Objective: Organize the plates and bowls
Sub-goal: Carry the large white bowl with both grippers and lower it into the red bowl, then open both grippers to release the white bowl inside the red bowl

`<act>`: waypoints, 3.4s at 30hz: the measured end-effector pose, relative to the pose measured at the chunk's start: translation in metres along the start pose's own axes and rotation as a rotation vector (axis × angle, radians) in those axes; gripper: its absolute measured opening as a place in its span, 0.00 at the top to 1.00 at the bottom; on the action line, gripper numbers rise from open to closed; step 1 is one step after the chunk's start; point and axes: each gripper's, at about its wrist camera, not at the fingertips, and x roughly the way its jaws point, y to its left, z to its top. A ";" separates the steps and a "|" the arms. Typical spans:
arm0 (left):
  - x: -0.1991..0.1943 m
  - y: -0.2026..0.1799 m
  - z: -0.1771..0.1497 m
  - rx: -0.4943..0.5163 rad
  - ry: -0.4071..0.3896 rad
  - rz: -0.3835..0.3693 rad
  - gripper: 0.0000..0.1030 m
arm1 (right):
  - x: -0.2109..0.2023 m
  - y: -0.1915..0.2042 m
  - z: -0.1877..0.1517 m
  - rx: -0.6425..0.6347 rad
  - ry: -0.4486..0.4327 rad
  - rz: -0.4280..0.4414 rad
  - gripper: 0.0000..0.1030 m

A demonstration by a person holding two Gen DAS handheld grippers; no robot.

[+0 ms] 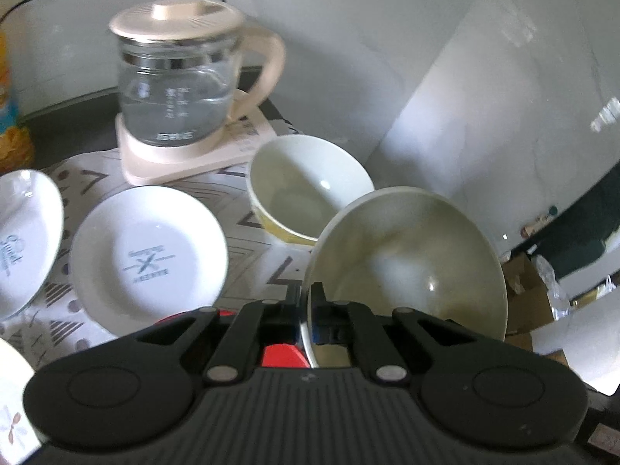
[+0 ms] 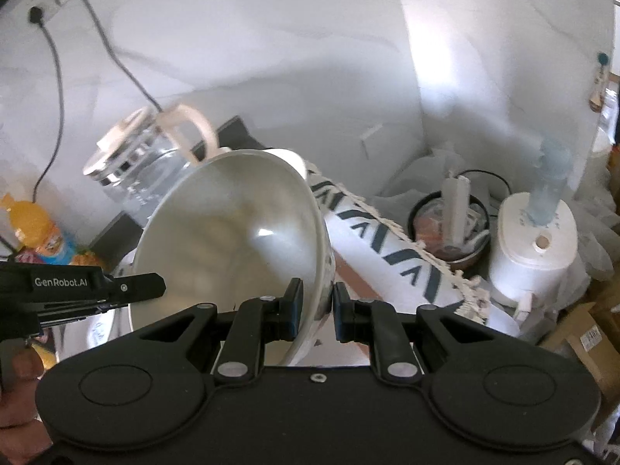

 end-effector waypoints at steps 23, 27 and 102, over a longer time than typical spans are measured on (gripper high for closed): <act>-0.048 0.048 -0.033 -0.177 -0.059 0.154 0.97 | 0.010 0.057 -0.018 -0.167 0.098 0.152 0.84; -0.049 0.053 -0.041 -0.197 -0.048 0.167 0.97 | 0.013 0.061 -0.025 -0.187 0.124 0.159 0.84; -0.014 0.069 -0.002 -0.169 0.022 0.242 0.29 | 0.037 0.058 0.000 -0.228 0.098 0.090 0.23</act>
